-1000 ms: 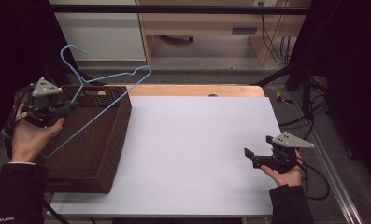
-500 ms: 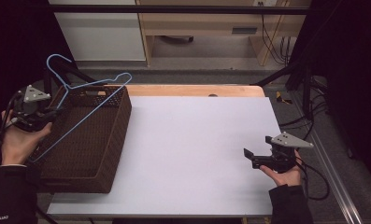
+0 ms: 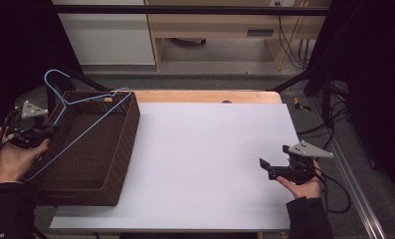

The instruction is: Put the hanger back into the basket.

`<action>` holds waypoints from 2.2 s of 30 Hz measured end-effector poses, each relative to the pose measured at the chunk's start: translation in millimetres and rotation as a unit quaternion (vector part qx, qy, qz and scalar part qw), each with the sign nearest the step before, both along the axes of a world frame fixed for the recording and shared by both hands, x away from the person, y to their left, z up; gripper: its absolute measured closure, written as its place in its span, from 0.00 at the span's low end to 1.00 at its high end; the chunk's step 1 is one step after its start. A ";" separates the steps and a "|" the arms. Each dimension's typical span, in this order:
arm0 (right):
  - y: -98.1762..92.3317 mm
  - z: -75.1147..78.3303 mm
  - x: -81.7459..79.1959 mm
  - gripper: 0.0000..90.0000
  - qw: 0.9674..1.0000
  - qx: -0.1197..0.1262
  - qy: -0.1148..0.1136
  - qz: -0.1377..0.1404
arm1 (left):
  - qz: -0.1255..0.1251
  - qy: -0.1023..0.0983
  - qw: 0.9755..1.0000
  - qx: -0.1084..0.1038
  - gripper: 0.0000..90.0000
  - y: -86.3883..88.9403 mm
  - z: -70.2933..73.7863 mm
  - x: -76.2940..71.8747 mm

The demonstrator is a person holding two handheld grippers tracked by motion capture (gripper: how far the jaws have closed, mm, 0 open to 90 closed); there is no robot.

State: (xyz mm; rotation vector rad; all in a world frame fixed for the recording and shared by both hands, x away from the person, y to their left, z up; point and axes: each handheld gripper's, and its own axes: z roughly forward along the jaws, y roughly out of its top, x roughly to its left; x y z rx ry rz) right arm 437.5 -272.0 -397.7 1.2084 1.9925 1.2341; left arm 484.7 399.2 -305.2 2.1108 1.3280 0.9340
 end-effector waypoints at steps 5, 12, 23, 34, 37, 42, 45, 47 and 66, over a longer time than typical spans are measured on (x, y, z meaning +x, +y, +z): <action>0.5 -0.3 0.1 0.05 1.000 0.001 0.002 0.000 | 0.001 0.008 1.000 0.011 0.96 2.1 -10.1 1.0; 1.4 -0.8 0.4 0.05 1.000 0.000 0.002 -0.001 | 0.000 0.018 1.000 0.009 0.96 -3.0 -27.2 7.1; 1.5 -0.8 0.1 0.05 1.000 0.001 0.004 0.001 | 0.012 0.043 0.999 -0.008 0.96 -5.6 -55.8 13.4; 1.1 -0.7 -0.1 0.05 1.000 0.000 0.003 0.000 | 0.018 0.062 0.998 -0.021 0.90 -1.6 -67.3 10.9; 1.2 -0.6 0.0 0.05 1.000 0.000 0.002 0.001 | 0.008 0.042 0.998 -0.045 0.84 -1.2 -55.7 3.2; 1.6 0.2 -0.7 0.05 1.000 -0.001 0.001 0.003 | -0.024 -0.006 0.995 -0.094 0.72 -12.4 -36.2 -14.7; 2.3 0.9 -1.1 0.05 1.000 0.002 -0.001 0.005 | -0.044 -0.036 0.991 -0.118 0.60 -24.9 -28.9 -25.0; 2.6 1.1 -1.4 0.05 1.000 0.003 -0.001 0.005 | -0.058 -0.049 0.989 -0.127 0.51 -34.0 -24.8 -30.5; 2.7 3.1 -3.0 0.05 1.000 0.009 -0.005 0.010 | -0.164 -0.103 0.961 -0.198 0.20 -107.7 -22.7 -62.5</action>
